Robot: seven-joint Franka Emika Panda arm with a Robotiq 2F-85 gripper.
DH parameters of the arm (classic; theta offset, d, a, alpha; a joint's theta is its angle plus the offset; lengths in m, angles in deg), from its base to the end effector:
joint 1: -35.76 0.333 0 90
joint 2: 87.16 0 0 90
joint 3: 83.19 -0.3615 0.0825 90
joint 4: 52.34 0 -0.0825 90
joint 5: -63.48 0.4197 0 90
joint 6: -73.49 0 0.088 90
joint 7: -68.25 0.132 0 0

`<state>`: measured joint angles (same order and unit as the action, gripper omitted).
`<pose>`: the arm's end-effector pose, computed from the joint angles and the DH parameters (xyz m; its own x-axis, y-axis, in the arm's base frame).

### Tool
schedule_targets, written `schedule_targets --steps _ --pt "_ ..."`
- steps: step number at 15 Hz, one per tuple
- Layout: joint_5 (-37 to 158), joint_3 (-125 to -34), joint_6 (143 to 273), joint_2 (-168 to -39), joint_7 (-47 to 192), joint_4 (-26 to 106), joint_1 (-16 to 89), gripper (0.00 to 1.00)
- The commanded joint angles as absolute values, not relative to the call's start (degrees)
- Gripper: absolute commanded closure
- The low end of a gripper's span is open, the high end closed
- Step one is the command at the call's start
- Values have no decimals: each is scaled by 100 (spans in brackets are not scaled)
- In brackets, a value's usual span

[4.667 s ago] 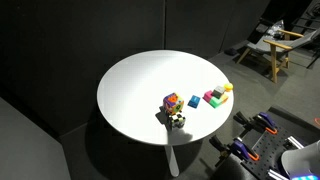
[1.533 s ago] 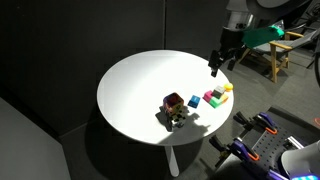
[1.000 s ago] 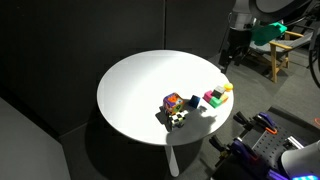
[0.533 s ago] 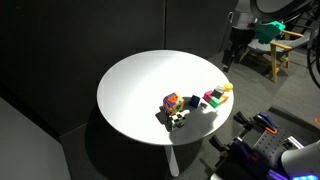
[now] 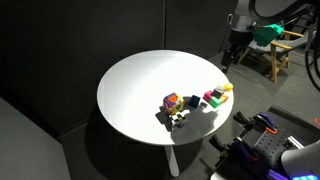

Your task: Put the gray block on the blue block

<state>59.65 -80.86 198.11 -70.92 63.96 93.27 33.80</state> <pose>0.4303 -0.0358 0.3618 0.9954 0.0407 -0.0864 0.0438 -0.9985 0.0339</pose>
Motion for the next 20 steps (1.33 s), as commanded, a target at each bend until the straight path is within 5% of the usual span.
schedule_targets --steps 1,20 --pt "5900 -7954 20217 -7256 6227 9393 3292 0" --pt "5582 -7605 21920 -9653 6080 8682 2921 0"
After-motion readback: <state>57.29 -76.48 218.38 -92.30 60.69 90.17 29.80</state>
